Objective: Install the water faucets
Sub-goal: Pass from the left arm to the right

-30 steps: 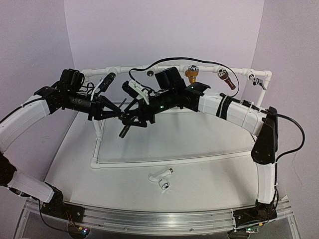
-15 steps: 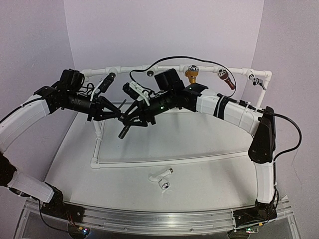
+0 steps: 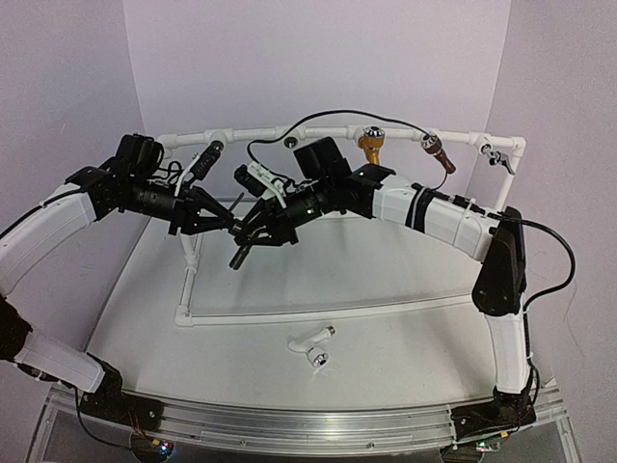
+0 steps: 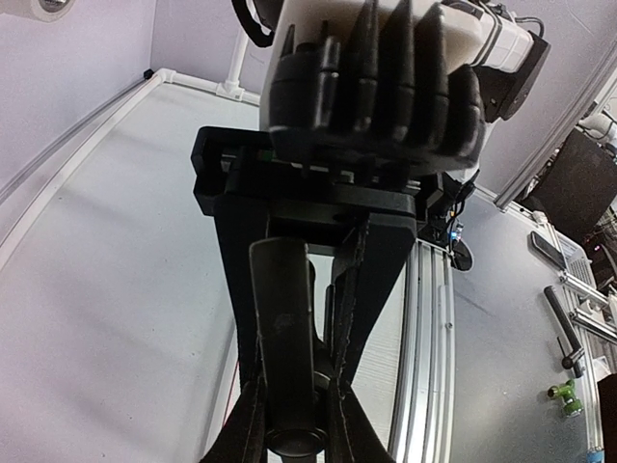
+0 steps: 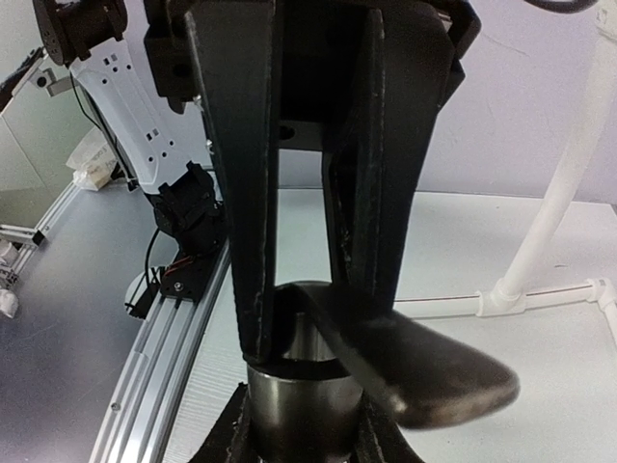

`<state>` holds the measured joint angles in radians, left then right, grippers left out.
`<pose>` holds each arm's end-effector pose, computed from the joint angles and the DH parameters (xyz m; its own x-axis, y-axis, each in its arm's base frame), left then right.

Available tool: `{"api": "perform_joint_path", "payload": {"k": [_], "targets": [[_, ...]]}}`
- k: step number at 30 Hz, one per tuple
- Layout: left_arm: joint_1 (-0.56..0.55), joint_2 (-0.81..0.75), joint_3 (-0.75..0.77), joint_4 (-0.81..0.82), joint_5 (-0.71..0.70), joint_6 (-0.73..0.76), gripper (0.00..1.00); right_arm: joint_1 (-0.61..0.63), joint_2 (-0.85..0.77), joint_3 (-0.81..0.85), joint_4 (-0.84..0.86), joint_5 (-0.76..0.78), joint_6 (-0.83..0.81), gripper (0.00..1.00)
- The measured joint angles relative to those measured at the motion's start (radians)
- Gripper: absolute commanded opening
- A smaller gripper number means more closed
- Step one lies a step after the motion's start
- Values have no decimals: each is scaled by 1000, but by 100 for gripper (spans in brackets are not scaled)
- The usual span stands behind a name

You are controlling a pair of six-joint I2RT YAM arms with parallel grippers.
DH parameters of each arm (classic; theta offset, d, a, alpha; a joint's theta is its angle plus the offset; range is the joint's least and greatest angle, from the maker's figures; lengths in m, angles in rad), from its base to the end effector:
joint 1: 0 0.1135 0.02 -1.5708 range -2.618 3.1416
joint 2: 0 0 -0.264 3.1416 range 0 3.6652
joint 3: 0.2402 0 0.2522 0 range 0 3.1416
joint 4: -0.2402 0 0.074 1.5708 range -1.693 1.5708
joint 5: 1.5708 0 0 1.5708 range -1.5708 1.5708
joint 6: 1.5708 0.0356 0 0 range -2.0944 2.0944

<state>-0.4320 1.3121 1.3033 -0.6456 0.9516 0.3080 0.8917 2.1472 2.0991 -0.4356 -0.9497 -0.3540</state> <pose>0.2358 -0.1406 0.3689 -0.2752 0.3206 -0.9063 0.9583 0.1672 -0.2318 0.2886 0.4036 0.3389 0.0397 -0.2719 -0.9615 -0.9502 -0.3081 0.0479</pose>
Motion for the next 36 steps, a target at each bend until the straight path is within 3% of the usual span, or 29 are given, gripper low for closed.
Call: {"api": "perform_joint_path", "payload": {"k": [1,5,6,10,16,19,24,31,36], "targets": [[0,0,0,0,-1,-1,10,0,0,1,-3,0,4,0],[-1,-1,0,15,-28,-40,65,0,0,0,-5,18,4,0],[0,-4,-1,29,-44,-59,73,0,0,-3,-4,33,4,0],[23,-60,-45,114,-105,-150,79,0,-40,-94,15,163,6,0],[60,-208,-154,256,-177,-320,81,10,-189,-331,70,484,-25,0],[76,-255,-202,319,-227,-421,82,31,-290,-434,129,701,-154,0],[123,-296,-311,381,-352,-587,86,123,-446,-609,387,1057,-487,0],[131,-297,-383,304,-714,-826,86,151,-460,-582,552,1229,-790,0],[138,-245,-405,221,-821,-906,86,160,-460,-566,569,1247,-962,0]]}}
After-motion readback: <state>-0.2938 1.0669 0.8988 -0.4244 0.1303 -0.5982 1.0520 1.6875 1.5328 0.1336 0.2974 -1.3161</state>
